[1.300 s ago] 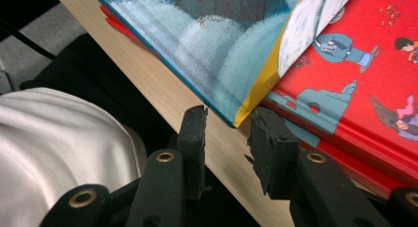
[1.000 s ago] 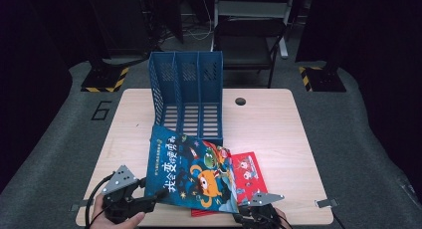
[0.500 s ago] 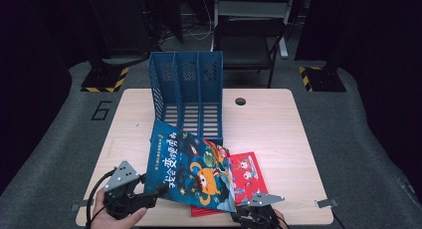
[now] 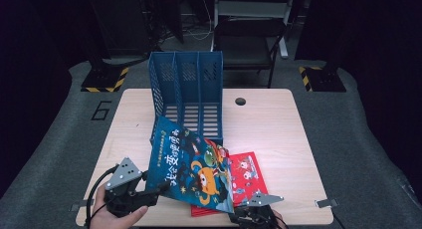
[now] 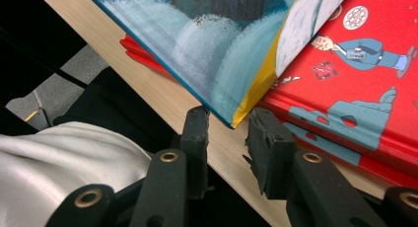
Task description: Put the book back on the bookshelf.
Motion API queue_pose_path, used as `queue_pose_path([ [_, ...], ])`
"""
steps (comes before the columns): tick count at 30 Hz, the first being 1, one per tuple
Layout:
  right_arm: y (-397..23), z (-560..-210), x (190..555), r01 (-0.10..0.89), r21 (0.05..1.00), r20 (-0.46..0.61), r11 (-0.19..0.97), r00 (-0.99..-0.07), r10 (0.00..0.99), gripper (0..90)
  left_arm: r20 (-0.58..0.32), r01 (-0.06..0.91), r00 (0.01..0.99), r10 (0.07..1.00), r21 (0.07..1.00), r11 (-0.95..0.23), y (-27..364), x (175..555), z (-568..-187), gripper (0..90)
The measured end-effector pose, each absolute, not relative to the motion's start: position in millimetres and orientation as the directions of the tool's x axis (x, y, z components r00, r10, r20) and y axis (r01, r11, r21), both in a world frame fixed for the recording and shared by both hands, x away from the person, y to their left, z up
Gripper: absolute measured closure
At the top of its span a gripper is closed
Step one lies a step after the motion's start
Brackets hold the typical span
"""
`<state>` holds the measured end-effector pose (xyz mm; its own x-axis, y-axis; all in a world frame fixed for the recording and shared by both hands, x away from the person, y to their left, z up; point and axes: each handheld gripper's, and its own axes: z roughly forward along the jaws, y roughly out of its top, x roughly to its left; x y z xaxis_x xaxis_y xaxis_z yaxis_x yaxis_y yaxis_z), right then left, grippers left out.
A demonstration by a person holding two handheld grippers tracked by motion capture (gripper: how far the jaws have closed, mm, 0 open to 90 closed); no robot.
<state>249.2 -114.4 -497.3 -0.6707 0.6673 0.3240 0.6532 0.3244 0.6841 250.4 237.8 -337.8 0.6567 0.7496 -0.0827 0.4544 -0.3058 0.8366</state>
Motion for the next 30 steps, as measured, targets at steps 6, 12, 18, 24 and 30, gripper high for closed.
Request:
queue_pose_path([
  [6,-113,-499,247,0.656,0.680,0.335,0.328,-0.676,0.656,70.4,-0.073,0.444,0.658,0.750,0.841,-0.308,235,250,-334,49.0],
  [12,-109,-500,243,0.651,0.680,0.333,0.338,-0.685,0.648,70.8,-0.064,0.426,0.654,0.754,0.854,-0.297,234,249,-331,52.0],
  [18,-111,-498,243,0.639,0.699,0.320,0.321,-0.681,0.659,70.9,-0.071,0.422,0.651,0.756,0.861,-0.283,234,248,-330,52.1],
  [24,-113,-493,242,0.624,0.721,0.314,0.300,-0.681,0.662,70.9,-0.067,0.408,0.650,0.757,0.871,-0.273,232,247,-323,52.3],
  [30,-116,-487,241,0.602,0.747,0.300,0.281,-0.684,0.665,70.9,-0.063,0.393,0.654,0.754,0.880,-0.266,230,247,-316,53.0],
])
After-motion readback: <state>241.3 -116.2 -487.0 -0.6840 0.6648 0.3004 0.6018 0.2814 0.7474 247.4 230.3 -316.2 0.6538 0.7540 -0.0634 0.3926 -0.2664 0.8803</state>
